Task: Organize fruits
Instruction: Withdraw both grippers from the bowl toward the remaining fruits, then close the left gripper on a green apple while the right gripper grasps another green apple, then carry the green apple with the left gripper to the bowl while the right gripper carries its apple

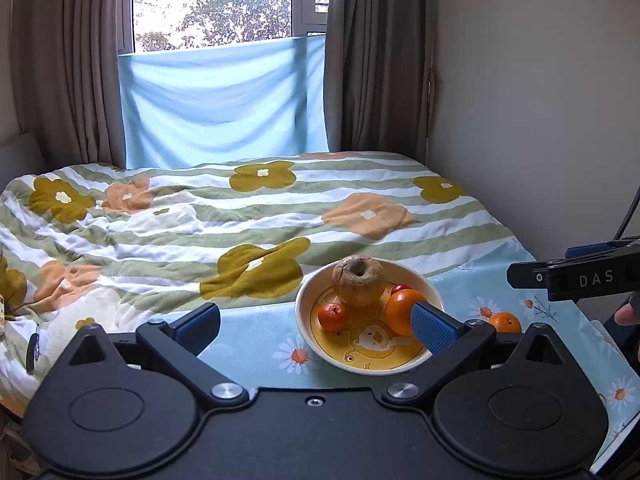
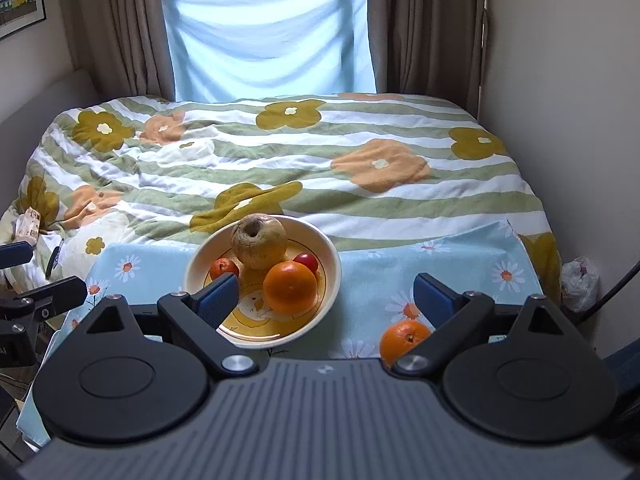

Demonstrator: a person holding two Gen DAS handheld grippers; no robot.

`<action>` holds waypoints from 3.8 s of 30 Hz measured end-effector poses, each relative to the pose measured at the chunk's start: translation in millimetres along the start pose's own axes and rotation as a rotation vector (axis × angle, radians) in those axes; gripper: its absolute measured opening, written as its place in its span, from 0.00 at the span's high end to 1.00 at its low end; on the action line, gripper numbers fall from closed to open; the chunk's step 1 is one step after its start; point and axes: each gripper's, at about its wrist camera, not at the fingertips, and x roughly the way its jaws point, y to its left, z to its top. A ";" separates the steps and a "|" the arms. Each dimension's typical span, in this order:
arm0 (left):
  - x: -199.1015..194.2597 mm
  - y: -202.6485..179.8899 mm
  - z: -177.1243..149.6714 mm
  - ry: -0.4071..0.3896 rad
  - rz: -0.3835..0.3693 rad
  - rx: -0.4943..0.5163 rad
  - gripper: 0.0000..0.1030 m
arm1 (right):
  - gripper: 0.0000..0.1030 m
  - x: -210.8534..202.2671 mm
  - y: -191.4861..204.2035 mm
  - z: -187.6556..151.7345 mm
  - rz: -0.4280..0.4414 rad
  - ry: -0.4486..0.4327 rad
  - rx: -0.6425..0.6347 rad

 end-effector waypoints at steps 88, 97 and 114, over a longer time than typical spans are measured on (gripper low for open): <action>23.9 -60.4 -113.0 0.157 0.155 -0.165 0.42 | 0.34 50.7 -48.3 -120.7 0.111 0.075 -0.120; -11.8 -69.9 -90.7 0.109 0.158 -0.161 0.42 | 0.34 14.9 -42.8 -97.8 0.145 0.053 -0.132; -15.1 -43.8 -26.8 0.042 0.092 -0.123 0.42 | 0.34 -12.9 -14.0 -44.0 0.135 0.014 -0.102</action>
